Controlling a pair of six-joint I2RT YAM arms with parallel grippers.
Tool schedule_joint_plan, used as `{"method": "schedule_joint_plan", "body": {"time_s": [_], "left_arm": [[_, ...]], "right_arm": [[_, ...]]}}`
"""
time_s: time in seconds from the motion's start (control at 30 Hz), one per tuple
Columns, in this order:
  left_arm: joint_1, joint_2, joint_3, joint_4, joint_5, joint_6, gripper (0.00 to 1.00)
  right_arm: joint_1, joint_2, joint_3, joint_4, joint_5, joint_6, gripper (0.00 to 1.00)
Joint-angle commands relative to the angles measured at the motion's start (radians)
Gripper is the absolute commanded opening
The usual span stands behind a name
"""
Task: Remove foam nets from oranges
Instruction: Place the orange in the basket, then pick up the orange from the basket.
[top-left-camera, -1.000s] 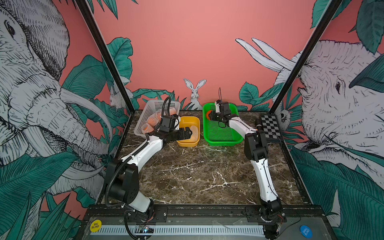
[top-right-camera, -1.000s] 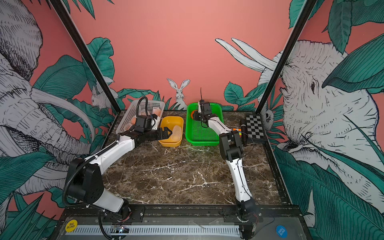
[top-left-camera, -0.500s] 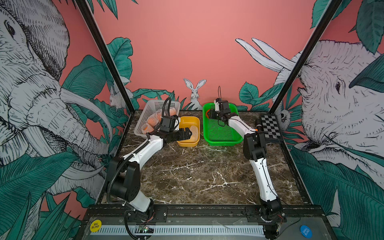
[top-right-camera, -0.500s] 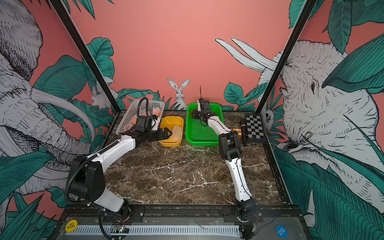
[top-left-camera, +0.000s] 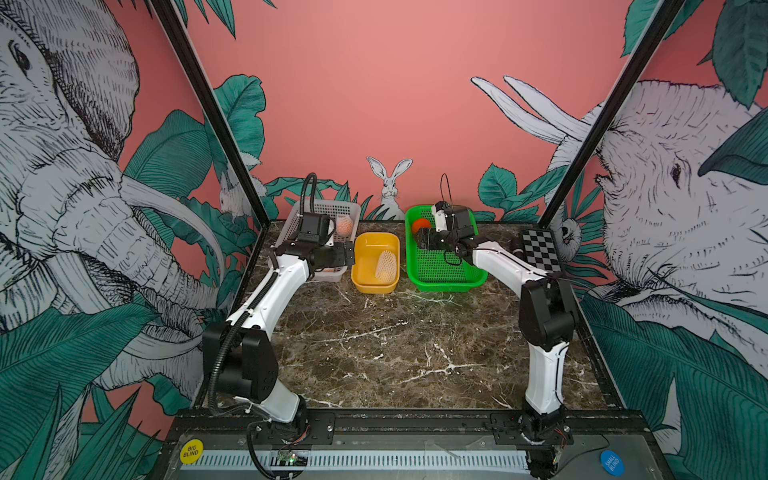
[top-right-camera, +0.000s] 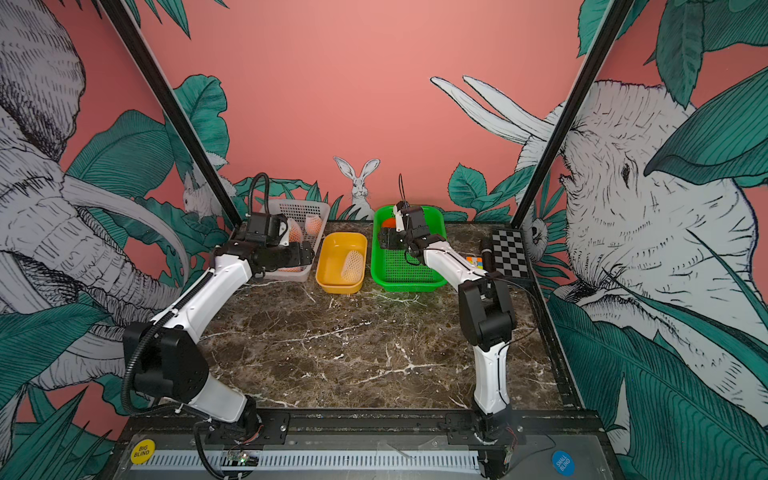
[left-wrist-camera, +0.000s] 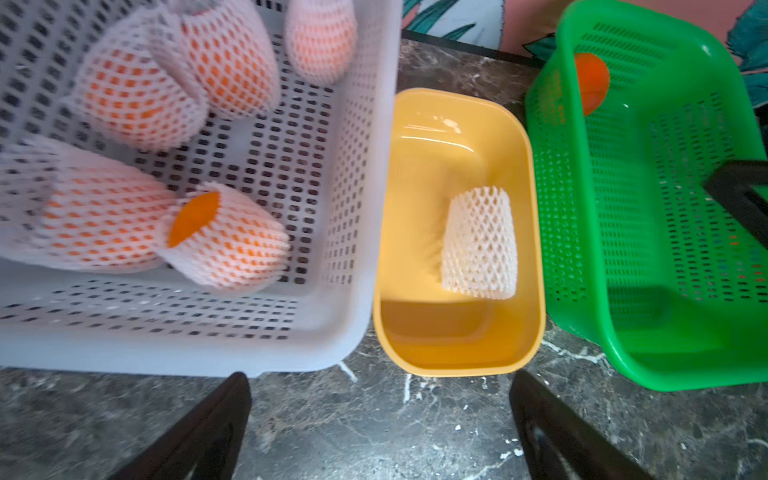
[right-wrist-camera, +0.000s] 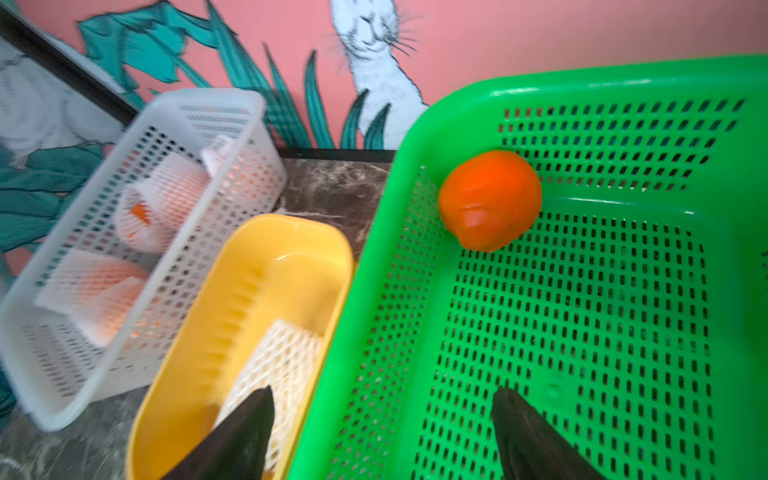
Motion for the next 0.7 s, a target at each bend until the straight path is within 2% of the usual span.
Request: {"method": "schedule_joint_plan", "body": {"time_s": [0.0,0.17,0.23,0.37,0.67], "left_arm": [[0.056,0.045,0.067,-0.132,-0.040,0.046,0.99],[0.136,0.168,0.173,-0.181,-0.014,0.049,0.99],[0.138,0.208,0.207,-0.180,-0.013,0.045,0.99],[0.138,0.298,0.277,-0.201,-0.017,0.048,0.99],[0.146,0.393,0.330,-0.191,-0.023,0.018,0.99]], "right_arm": [[0.028,-0.082,-0.123,0.030,0.033,-0.016,0.85],[0.066,-0.161,-0.209,0.000,0.023,-0.033,0.88],[0.076,-0.168,-0.210,-0.028,0.009,-0.040,0.93],[0.087,-0.186,-0.221,-0.027,-0.028,-0.045,0.95],[0.079,-0.192,-0.212,-0.022,-0.089,-0.057,0.94]]}}
